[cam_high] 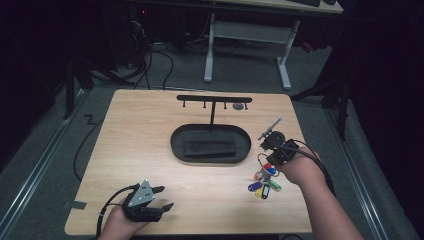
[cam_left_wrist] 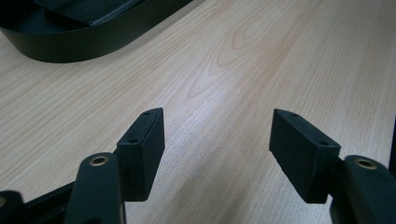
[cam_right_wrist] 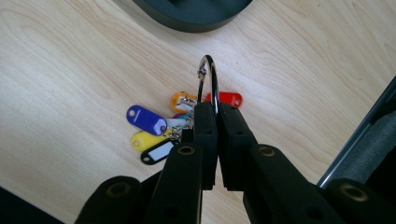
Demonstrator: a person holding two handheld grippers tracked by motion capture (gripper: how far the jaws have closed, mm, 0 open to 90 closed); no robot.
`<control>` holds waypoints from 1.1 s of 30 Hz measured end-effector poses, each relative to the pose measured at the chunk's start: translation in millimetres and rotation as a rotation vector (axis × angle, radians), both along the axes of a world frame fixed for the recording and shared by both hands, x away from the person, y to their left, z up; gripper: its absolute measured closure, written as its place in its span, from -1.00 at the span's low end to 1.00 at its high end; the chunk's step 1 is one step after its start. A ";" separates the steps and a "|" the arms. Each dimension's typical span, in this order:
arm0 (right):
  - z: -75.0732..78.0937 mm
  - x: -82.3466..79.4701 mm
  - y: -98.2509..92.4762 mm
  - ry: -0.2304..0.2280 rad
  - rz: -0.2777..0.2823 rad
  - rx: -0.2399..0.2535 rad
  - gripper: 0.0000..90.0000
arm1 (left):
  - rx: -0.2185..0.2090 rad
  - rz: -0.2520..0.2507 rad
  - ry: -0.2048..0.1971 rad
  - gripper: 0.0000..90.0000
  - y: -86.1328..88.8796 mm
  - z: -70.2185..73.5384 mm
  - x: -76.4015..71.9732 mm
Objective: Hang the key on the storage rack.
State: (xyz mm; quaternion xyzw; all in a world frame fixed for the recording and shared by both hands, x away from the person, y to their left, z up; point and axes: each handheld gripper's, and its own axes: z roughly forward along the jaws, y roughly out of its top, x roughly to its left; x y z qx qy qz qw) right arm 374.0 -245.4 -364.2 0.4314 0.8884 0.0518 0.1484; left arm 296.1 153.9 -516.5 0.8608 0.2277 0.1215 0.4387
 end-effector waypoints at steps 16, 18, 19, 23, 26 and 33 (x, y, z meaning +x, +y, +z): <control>51.4 -6.8 1.9 -0.061 0.003 0.023 0.93 | -0.006 0.019 -0.006 -0.23 2.5 0.9 1.4; 56.1 -7.1 1.9 -0.069 0.004 0.024 0.93 | -0.004 0.020 -0.008 -0.25 2.1 0.4 1.4; 58.1 -7.2 1.9 -0.072 0.003 0.023 0.93 | -0.004 0.021 -0.008 -0.25 2.1 0.3 1.4; 63.3 -7.1 1.5 -0.076 0.007 0.024 0.93 | -0.004 0.023 -0.011 -0.26 2.6 0.3 1.3; 65.4 -6.5 1.1 -0.075 0.000 0.034 0.94 | -0.004 0.024 -0.011 -0.26 2.6 0.2 1.1; 69.6 -2.0 3.0 -0.077 -0.002 0.041 0.94 | 0.004 0.024 0.003 -0.28 1.4 -0.5 1.0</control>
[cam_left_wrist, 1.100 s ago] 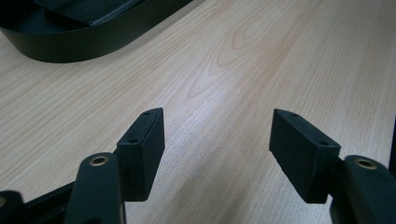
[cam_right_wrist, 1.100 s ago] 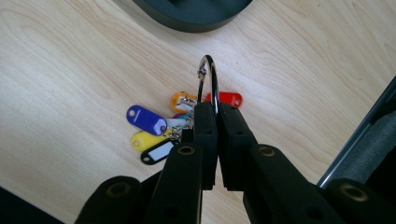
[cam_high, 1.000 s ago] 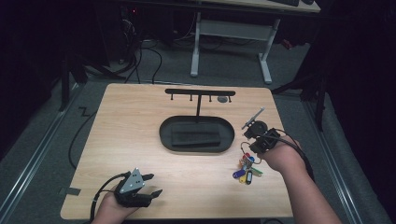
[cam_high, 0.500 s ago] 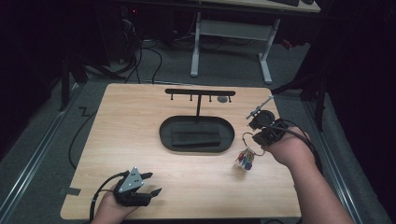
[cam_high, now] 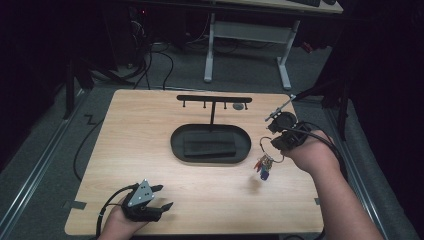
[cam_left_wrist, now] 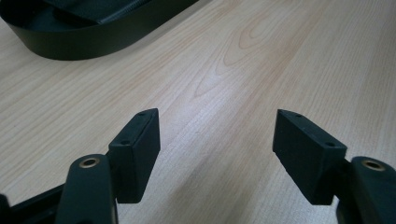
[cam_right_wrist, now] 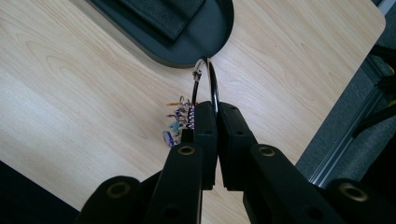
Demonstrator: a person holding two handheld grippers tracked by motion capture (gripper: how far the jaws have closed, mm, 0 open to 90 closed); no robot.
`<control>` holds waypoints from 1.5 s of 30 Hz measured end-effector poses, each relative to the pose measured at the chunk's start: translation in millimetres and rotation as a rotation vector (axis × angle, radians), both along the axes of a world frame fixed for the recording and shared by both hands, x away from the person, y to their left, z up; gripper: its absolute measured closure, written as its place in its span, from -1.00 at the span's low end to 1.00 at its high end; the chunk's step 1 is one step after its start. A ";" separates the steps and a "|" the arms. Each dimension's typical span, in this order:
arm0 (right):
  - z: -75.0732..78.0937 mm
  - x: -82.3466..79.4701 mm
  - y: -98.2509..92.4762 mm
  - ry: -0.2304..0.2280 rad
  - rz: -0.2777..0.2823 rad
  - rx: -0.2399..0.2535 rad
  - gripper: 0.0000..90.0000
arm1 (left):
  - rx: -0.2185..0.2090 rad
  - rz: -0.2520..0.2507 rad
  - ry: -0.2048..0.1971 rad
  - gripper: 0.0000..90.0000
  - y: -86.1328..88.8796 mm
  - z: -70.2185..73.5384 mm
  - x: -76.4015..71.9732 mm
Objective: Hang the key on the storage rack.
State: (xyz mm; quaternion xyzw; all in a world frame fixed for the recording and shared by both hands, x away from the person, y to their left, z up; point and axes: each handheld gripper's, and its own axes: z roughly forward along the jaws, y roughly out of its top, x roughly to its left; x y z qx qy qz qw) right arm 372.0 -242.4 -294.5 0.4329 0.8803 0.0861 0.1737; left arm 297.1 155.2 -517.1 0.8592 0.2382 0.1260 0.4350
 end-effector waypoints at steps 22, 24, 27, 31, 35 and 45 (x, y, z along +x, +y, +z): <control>18.3 41.5 23.7 -0.026 0.036 0.038 0.94 | -0.007 0.018 -0.017 -0.38 6.4 -1.9 1.0; 19.8 45.8 25.3 -0.035 0.033 0.045 0.94 | -0.006 0.017 -0.016 -0.38 7.4 -1.4 1.1; 22.2 52.2 27.5 -0.041 0.026 0.052 0.94 | -0.008 0.017 -0.020 -0.38 7.9 -1.6 1.1; 24.4 59.3 31.4 -0.043 0.014 0.060 0.94 | 0.005 0.009 -0.021 -0.38 7.7 -2.4 1.3; 22.7 66.4 34.9 -0.036 0.021 0.060 0.94 | 0.009 0.018 -0.025 -0.38 10.7 -2.7 2.4; 11.5 76.5 43.5 -0.008 0.032 0.066 0.94 | 0.018 0.017 -0.018 -0.38 11.7 -4.2 3.1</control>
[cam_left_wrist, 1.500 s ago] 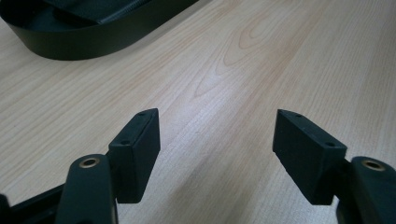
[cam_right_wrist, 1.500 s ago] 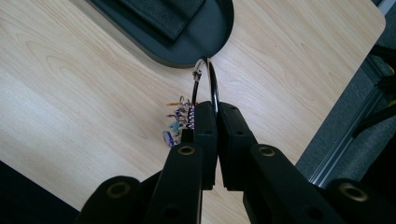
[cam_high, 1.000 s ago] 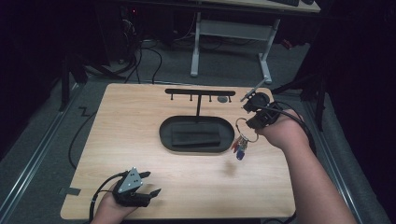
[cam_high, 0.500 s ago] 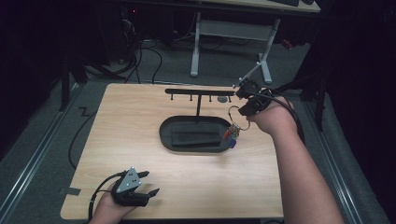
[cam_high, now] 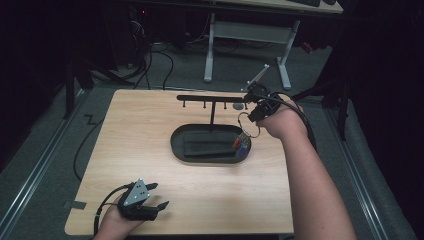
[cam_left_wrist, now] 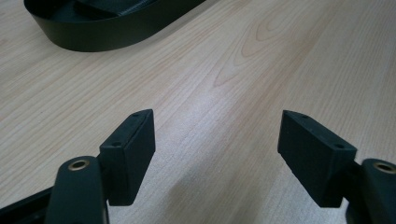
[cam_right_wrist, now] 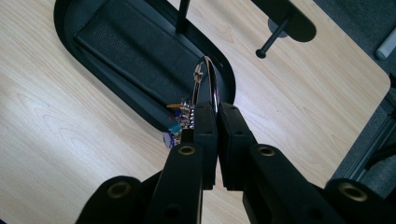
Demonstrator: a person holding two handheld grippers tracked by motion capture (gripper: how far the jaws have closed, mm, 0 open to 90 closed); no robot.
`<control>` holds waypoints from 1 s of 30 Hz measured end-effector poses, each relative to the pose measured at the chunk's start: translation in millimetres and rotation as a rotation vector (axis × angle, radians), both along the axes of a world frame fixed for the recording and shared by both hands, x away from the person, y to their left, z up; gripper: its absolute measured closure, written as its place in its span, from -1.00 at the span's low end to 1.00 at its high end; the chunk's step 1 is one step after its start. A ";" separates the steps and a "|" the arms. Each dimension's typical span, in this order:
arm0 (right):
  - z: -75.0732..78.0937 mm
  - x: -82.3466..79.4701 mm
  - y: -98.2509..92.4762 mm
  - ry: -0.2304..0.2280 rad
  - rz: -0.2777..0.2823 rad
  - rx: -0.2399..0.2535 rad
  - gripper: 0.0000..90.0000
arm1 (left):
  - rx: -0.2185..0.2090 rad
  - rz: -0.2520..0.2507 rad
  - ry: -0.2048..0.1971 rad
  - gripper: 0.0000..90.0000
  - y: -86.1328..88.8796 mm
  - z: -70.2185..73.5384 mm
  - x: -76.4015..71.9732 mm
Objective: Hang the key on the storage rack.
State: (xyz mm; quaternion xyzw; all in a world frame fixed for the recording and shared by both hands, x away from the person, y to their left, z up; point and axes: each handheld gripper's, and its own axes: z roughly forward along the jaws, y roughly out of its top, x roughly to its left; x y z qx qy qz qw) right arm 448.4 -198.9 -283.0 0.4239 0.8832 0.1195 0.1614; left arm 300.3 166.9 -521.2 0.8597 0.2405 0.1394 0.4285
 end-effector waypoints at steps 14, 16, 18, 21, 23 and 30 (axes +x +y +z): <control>-1.1 16.2 -0.9 -0.029 -0.008 0.023 0.94 | 0.010 -0.007 0.006 -0.38 -1.8 -2.4 -0.8; -1.8 19.9 -0.7 -0.031 -0.019 0.016 0.94 | 0.014 -0.009 0.008 -0.38 -2.0 -2.5 -0.6; -3.0 24.0 -1.1 -0.032 -0.026 0.010 0.94 | 0.011 -0.009 0.007 -0.38 -2.0 -2.8 -0.7; -6.8 30.5 -2.0 -0.037 -0.038 0.004 0.94 | 0.010 -0.009 0.011 -0.38 -1.5 -3.1 -0.4; -10.2 34.5 -2.7 -0.038 -0.052 0.009 0.94 | 0.011 -0.009 0.009 -0.38 -1.7 -3.6 -0.3; -22.7 47.7 -8.7 -0.036 -0.083 0.021 0.94 | 0.016 -0.011 0.001 -0.38 -1.8 -3.2 -0.6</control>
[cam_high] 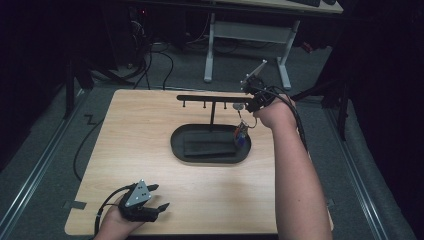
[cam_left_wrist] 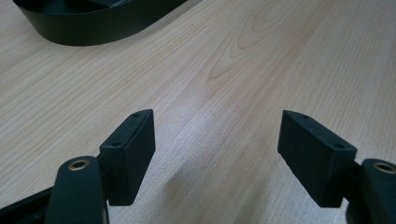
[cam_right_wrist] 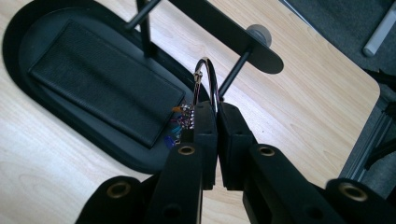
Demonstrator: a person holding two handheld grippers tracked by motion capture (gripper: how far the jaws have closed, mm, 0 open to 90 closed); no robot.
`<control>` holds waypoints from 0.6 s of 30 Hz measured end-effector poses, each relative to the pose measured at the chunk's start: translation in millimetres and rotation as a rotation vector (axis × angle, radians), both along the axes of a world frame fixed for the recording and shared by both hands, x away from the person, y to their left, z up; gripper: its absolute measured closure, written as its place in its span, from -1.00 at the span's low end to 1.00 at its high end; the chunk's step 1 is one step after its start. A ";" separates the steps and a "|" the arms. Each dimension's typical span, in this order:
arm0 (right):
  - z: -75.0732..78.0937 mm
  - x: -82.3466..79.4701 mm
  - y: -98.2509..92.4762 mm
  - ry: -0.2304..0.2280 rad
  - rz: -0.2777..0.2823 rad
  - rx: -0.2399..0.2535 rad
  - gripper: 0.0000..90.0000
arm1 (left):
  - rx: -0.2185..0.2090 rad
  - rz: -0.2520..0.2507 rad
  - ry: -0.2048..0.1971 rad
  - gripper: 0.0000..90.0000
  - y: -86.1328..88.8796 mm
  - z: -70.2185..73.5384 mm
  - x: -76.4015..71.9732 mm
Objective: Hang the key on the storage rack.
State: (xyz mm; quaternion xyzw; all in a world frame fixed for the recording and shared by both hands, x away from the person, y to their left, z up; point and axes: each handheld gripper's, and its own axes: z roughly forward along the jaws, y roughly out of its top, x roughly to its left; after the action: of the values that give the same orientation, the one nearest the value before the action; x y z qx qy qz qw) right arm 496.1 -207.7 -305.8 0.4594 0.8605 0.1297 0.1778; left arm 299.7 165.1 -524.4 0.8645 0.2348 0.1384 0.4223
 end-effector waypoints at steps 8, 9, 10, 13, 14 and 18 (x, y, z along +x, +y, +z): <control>-9.2 9.1 -5.6 0.013 -0.015 -0.010 0.93 | 0.016 -0.010 -0.002 -0.38 -1.9 -1.6 -2.6; -10.3 10.1 -6.1 0.015 -0.018 -0.010 0.93 | 0.018 -0.011 0.003 -0.38 -1.2 -1.2 -2.3; -12.0 11.1 -6.3 0.017 -0.019 -0.005 0.93 | 0.017 -0.009 0.004 -0.38 -0.9 -1.4 -2.3; -13.8 15.4 -6.7 0.012 -0.022 -0.008 0.91 | 0.022 -0.008 0.000 -0.38 -1.3 -1.9 -2.8; -14.3 16.7 -6.2 0.012 -0.037 -0.011 0.85 | 0.022 -0.009 0.000 -0.38 -1.7 -2.0 -3.0; -14.5 20.7 -5.3 -0.016 -0.046 -0.036 0.72 | 0.028 -0.012 0.000 -0.38 -2.2 -2.1 -3.0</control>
State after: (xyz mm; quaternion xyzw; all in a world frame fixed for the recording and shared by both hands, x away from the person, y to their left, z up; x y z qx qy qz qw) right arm 516.8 -212.9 -320.2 0.4746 0.8505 0.1136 0.1961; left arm 296.6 162.8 -526.5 0.8717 0.2275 0.1391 0.4111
